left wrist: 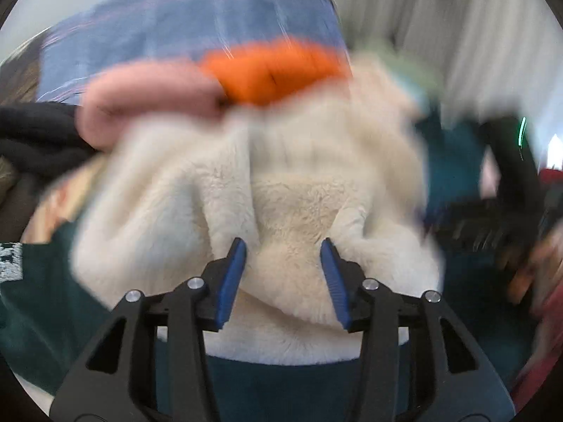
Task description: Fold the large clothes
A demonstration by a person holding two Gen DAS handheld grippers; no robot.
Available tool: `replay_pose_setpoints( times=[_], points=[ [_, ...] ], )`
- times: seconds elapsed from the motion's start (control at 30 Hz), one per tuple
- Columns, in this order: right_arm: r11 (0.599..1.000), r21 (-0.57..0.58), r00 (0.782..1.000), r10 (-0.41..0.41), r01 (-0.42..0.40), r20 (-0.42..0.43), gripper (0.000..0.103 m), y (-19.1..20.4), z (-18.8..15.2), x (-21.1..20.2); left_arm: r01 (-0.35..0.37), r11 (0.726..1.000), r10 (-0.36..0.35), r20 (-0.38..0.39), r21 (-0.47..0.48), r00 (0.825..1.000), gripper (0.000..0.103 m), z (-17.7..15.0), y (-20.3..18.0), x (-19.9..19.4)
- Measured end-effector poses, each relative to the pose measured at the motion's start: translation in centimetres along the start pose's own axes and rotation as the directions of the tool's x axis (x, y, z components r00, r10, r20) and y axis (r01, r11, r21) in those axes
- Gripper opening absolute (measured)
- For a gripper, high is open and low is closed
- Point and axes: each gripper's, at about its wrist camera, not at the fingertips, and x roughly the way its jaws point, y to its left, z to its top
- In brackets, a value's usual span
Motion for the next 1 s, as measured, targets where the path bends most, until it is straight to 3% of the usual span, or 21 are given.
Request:
replay_pose_setpoints(
  times=[0.03, 0.07, 0.13, 0.17, 0.2, 0.23, 0.27, 0.37, 0.47, 0.5, 0.53, 0.57, 0.6, 0.67, 0.73, 0.77, 0.8, 0.87, 0.93, 1.0],
  points=[
    [1.000, -0.001, 1.000, 0.028, -0.028, 0.007, 0.019, -0.2, -0.5, -1.1, -0.061, 0.996, 0.059, 0.032, 0.065, 0.998, 0.046, -1.4, -1.2, 0.0],
    [0.998, 0.018, 0.999, 0.053, -0.053, 0.007, 0.020, -0.5, -0.7, -2.0, -0.078, 0.994, 0.073, 0.058, 0.083, 0.996, 0.046, -1.7, -1.6, -0.7],
    [0.993, 0.067, 0.993, 0.094, -0.098, 0.070, 0.025, -1.5, -0.6, -4.8, -0.067, 0.997, 0.065, 0.045, 0.046, 0.997, 0.046, -1.0, -1.5, -2.0],
    [0.992, 0.082, 0.991, 0.089, -0.097, 0.102, 0.036, -2.0, -0.2, -5.9, -0.039, 0.999, 0.038, 0.056, 0.012, 0.998, 0.046, -0.4, -1.4, -3.2],
    [0.990, 0.105, 0.989, 0.079, -0.093, 0.127, 0.045, -2.5, 0.1, -6.7, -0.014, 1.000, 0.013, 0.070, 0.003, 0.997, 0.053, -0.1, -1.6, -4.0],
    [0.984, 0.152, 0.986, 0.075, -0.098, 0.146, 0.067, -3.4, 0.6, -7.5, 0.039, 0.999, -0.040, 0.095, 0.012, 0.995, 0.059, 0.2, -2.5, -5.4],
    [0.974, 0.195, 0.984, 0.087, -0.116, 0.154, 0.077, -4.4, 1.0, -7.7, 0.061, 0.998, -0.063, 0.106, 0.028, 0.992, 0.071, 0.4, -3.2, -5.9],
    [0.905, 0.367, 0.976, 0.182, -0.213, 0.118, 0.077, -7.6, 2.0, -5.6, 0.108, 0.980, -0.129, 0.118, 0.169, 0.985, 0.084, -0.2, -8.2, -6.9],
    [0.773, 0.556, 0.941, 0.335, -0.305, 0.050, 0.077, -9.5, 2.8, -1.0, -0.010, 0.950, -0.009, 0.061, 0.313, 0.998, 0.086, -1.3, -12.3, -3.6],
    [0.749, 0.591, 0.942, 0.332, -0.301, 0.059, 0.072, -9.8, 3.0, -0.1, -0.037, 0.940, 0.031, 0.024, 0.339, 0.999, 0.082, -1.7, -13.2, -1.5],
    [0.752, 0.583, 0.946, 0.305, -0.308, 0.106, 0.050, -9.7, 3.8, -0.4, -0.048, 0.936, 0.050, 0.004, 0.349, 0.999, 0.073, -2.0, -13.4, -0.3],
    [0.786, 0.530, 0.947, 0.283, -0.319, 0.150, 0.038, -9.2, 4.7, -1.1, -0.072, 0.928, 0.079, -0.004, 0.365, 0.997, 0.048, -2.1, -13.5, 0.6],
    [0.854, 0.419, 0.948, 0.242, -0.308, 0.204, 0.036, -7.8, 6.0, -2.6, -0.122, 0.919, 0.130, 0.004, 0.375, 0.992, 0.033, -1.8, -13.3, 1.3],
    [0.928, 0.271, 0.943, 0.178, -0.257, 0.282, 0.034, -5.8, 6.9, -4.7, -0.088, 0.947, 0.080, 0.038, 0.309, 0.996, 0.025, -0.4, -11.8, 0.3],
    [0.964, 0.205, 0.951, 0.103, -0.167, 0.292, 0.035, -4.6, 6.6, -5.8, -0.043, 0.967, 0.030, 0.057, 0.252, 0.998, 0.024, 0.5, -10.7, -1.1],
    [0.971, 0.213, 0.963, 0.050, -0.109, 0.264, 0.044, -4.8, 6.2, -5.7, -0.035, 0.967, 0.021, 0.060, 0.253, 0.998, 0.024, 0.7, -10.6, -1.3],
    [0.969, 0.246, 0.976, -0.078, 0.026, 0.202, 0.052, -5.5, 5.3, -5.1, -0.039, 0.960, 0.025, 0.053, 0.278, 0.998, 0.024, 0.3, -10.7, -1.4],
    [0.945, 0.273, 0.968, -0.219, 0.179, 0.124, 0.063, -6.8, 3.9, -4.5, -0.058, 0.942, 0.057, 0.012, 0.331, 0.998, 0.026, -1.2, -11.1, -0.2],
    [0.942, 0.320, 0.976, -0.157, 0.102, 0.149, 0.064, -7.3, 3.1, -5.1, -0.068, 0.931, 0.071, 0.005, 0.360, 0.997, 0.030, -2.4, -11.2, 0.8],
    [0.942, 0.310, 0.964, -0.191, 0.127, 0.185, 0.064, -6.2, 2.9, -6.3, -0.085, 0.922, 0.085, 0.019, 0.378, 0.996, 0.036, -2.4, -11.5, 0.9]
  ],
)
